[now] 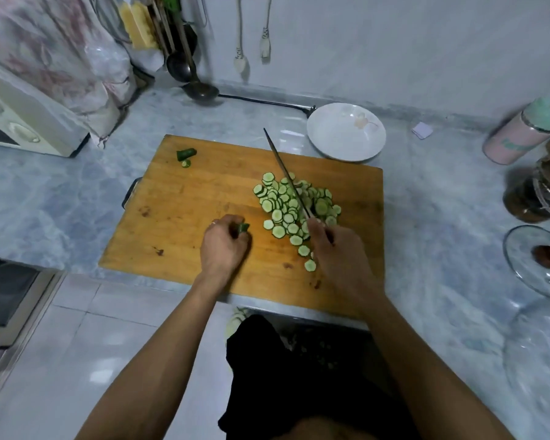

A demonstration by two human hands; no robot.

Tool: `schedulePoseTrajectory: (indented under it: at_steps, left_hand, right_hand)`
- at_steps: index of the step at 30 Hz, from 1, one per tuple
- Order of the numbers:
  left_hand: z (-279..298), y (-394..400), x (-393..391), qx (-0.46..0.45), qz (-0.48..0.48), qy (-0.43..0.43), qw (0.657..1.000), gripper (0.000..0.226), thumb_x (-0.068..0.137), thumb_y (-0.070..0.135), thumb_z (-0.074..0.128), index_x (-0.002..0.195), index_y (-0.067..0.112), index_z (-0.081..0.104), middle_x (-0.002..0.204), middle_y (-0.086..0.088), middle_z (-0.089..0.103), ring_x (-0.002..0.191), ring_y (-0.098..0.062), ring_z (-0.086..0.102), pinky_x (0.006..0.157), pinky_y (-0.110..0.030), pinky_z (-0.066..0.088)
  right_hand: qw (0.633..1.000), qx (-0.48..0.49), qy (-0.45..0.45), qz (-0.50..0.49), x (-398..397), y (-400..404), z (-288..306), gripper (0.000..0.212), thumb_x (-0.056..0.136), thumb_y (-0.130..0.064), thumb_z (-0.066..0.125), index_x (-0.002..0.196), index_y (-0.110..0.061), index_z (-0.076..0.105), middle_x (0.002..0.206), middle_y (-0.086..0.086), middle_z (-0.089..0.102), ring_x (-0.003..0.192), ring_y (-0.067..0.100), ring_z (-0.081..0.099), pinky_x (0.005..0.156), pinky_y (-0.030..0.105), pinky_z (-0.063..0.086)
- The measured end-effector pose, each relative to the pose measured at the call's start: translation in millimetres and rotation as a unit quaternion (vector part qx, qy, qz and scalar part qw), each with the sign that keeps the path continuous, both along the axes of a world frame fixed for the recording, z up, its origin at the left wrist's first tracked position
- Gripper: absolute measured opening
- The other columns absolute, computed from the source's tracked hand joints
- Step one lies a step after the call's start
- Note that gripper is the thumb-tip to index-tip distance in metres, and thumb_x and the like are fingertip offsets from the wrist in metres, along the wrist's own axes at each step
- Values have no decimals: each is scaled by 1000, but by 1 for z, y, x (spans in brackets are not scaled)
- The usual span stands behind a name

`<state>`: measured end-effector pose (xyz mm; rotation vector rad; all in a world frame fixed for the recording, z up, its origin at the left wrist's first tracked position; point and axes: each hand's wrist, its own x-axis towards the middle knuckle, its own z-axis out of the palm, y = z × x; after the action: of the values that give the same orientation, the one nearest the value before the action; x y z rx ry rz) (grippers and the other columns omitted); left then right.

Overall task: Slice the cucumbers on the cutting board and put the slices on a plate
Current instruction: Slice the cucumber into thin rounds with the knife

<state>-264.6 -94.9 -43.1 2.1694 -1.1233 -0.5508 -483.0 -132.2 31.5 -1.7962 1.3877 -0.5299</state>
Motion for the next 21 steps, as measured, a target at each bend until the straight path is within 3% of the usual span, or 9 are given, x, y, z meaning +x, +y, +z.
schedulePoseTrajectory:
  at_steps: [5,11,14,21]
  left_hand:
    - [3,2,51,-44,39,44,997,33,80,7,67,112,18,70,109,-4,66,95,-14,57,84,-15,39]
    - [20,-34,138,-11,9,-17,1000,28,85,12,65,112,16,71,113,-5,70,103,-21,63,95,-28,48]
    - [29,-64,166,5,-27,-60,998,30,84,12,61,113,17,71,113,-8,69,101,-26,63,91,-30,51]
    - [28,-93,189,-7,-79,-85,993,36,87,2,55,119,11,68,117,-13,64,103,-30,60,87,-25,44]
  right_hand:
    - [998,-4,64,28,39,-18,-3,61,98,-61,42,57,-16,46,52,2,51,46,13,45,49,29,34]
    - [994,-5,103,30,65,-24,5,55,98,-58,48,59,-19,49,50,-7,46,43,8,42,48,25,32]
    - [995,-10,98,20,77,-28,11,55,99,-55,49,57,-19,48,49,-7,46,41,7,40,43,20,26]
    - [993,20,116,-33,104,-39,16,53,97,-55,52,73,-10,66,60,2,61,53,16,57,45,23,34]
